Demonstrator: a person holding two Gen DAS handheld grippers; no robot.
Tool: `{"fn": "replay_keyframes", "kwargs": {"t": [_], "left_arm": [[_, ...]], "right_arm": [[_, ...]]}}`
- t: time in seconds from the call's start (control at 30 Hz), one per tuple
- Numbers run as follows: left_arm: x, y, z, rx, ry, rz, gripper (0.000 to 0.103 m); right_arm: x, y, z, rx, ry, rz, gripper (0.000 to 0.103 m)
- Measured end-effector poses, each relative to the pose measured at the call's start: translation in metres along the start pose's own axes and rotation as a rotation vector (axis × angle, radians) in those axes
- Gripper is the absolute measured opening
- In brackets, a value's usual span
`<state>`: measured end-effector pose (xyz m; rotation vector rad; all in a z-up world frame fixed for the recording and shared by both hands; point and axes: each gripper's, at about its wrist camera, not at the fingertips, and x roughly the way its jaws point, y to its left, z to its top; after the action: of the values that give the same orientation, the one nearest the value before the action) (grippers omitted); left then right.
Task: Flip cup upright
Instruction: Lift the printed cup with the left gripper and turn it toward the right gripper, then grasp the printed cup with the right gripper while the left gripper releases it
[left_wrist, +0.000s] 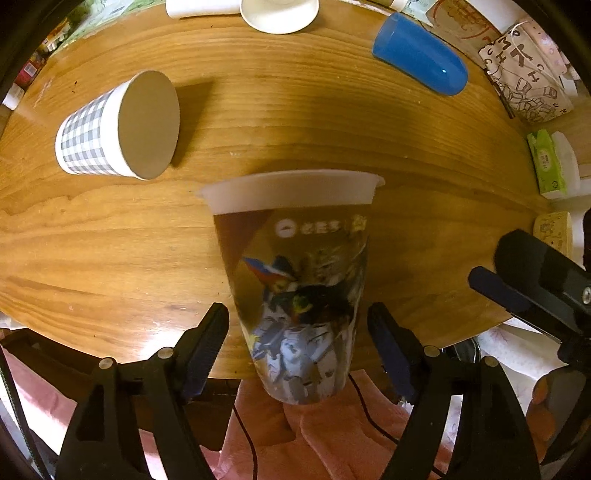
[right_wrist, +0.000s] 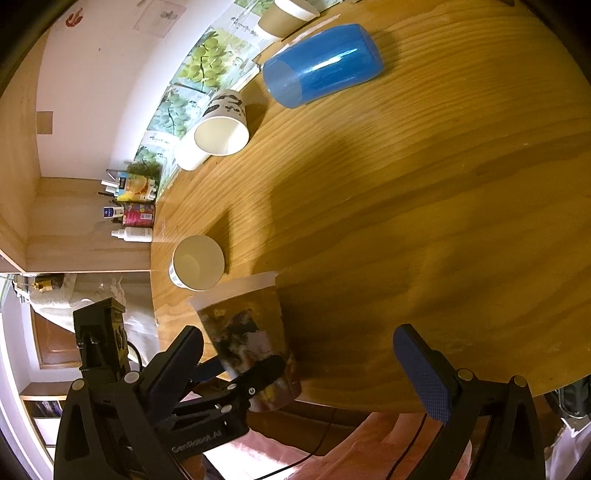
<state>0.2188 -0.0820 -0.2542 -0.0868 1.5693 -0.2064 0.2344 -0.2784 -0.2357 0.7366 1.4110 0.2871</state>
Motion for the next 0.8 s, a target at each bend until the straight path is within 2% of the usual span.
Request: {"fn": "replay_keyframes", "kwargs": {"t": [0.27, 0.43, 0.63, 0.8], "left_arm": [[-0.006, 0.007, -0.003, -0.003, -0.015, -0.011, 0.083], [-0.018, 0.018, -0.010, -0.040, -0.055, -0.063, 0.083], [-0.043, 0.034, -0.022, -0.033, -0.152, -0.089, 0.083], [-0.060, 0.043, -0.036, -0.012, -0.253, -0.074, 0.083]], "right_arm": [[0.011, 0.007, 0.002, -0.014, 0.031, 0.016, 0.103], [0.022, 0.014, 0.003, -0.026, 0.056, 0.028, 0.103], [0.035, 0.026, 0.006, -0.055, 0.087, 0.041, 0.103], [0.044, 0.037, 0.007, -0.078, 0.101, 0.043, 0.103]]}}
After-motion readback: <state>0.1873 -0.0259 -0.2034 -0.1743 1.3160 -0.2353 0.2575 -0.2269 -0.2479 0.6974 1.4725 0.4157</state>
